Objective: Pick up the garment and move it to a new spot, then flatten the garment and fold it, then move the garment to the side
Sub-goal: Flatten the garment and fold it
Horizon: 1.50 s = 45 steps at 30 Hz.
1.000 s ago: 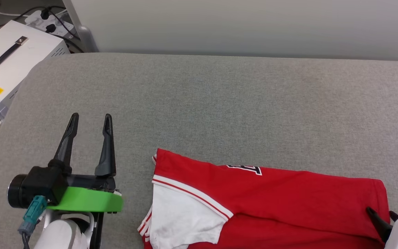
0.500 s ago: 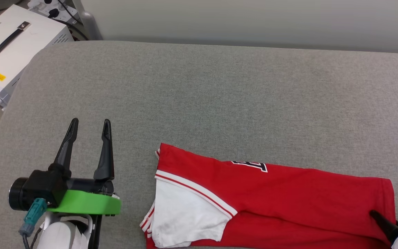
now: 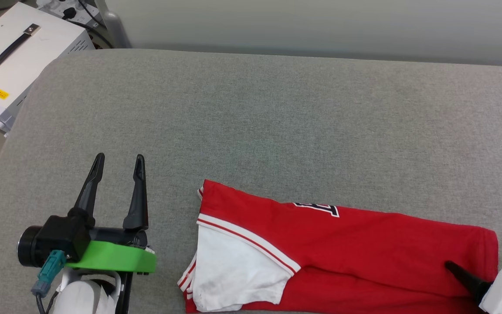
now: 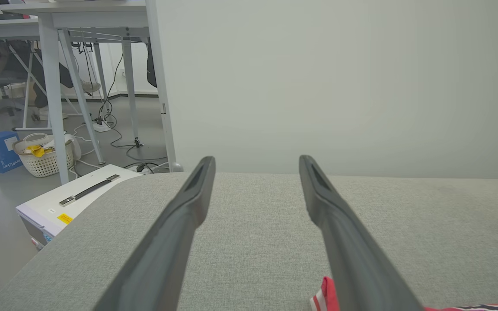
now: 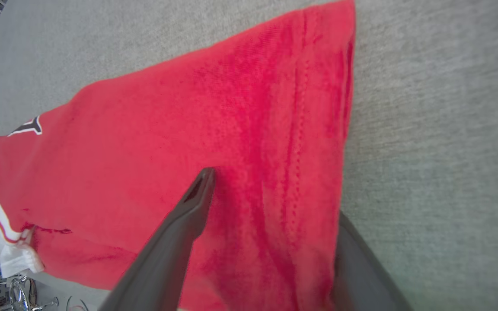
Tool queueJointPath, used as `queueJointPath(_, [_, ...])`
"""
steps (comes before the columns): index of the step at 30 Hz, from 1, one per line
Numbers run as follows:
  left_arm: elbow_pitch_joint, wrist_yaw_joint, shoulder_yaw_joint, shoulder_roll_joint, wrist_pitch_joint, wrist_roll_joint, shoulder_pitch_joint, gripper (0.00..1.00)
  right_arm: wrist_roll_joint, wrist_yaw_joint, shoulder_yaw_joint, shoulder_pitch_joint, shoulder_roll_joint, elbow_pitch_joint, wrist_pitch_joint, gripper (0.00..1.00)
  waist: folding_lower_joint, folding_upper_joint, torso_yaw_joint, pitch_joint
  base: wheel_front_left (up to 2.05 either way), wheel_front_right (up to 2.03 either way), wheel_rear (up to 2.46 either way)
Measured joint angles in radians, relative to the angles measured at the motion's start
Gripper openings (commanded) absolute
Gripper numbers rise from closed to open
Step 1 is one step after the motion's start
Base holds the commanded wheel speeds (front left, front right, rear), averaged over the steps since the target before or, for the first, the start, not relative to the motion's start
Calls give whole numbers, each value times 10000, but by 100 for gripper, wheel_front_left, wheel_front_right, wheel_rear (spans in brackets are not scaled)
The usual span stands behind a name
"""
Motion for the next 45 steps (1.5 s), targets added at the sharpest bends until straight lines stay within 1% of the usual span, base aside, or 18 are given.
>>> queueJointPath(2, [67,-67,19,-31,0,54,1,100,46,0,146,-34,-2,8,31,100,0,0,-10,-39,0,0,0])
queueJointPath(3, [94,-71,23,-48,0,56,1,100,46,0,184,-39,-2,17,23,75,0,0,-15,-55,0,0,0])
queueJointPath(4, [132,-75,29,-73,0,58,1,100,40,0,234,-67,-15,31,0,44,0,0,-20,-77,0,0,0])
queueJointPath(5, [159,-82,31,-102,0,65,1,100,15,2,274,-74,-46,65,-79,1,0,0,-25,-101,0,0,0])
queueJointPath(15, [270,-117,79,-196,0,84,3,100,-796,21,228,-161,-357,401,-1436,0,0,0,-118,-307,0,0,0])
queueJointPath(20, [334,-157,35,-198,0,84,11,100,-1361,19,-376,-244,-784,782,-1994,0,0,0,-194,-427,0,0,0])
queueJointPath(23, [334,-157,10,-198,0,82,30,100,-1964,17,-976,-327,-1068,1091,-2261,0,0,0,-258,-515,0,0,0])
queueJointPath(28, [355,-157,-33,-196,0,61,149,100,-2451,17,-1461,-360,-1047,1135,-2240,0,0,0,-339,-695,0,0,0])
queueJointPath(34, [401,-157,-77,-196,0,36,303,100,-2499,10,-1461,-200,-690,199,-1768,0,0,0,-409,-957,0,0,0])
queueJointPath(38, [399,-157,-128,-194,0,19,443,100,-2493,10,-1273,346,-502,-744,-1333,0,0,0,-427,-1114,0,0,0])
queueJointPath(42, [387,-157,-119,-192,0,-10,493,100,-2401,8,-1104,736,-42,-1814,-984,0,0,0,-411,-1222,0,0,0])
queueJointPath(45, [382,-157,-128,-192,0,-40,575,100,-2395,8,-606,861,339,-2550,-692,0,0,0,-385,-1243,0,0,0])
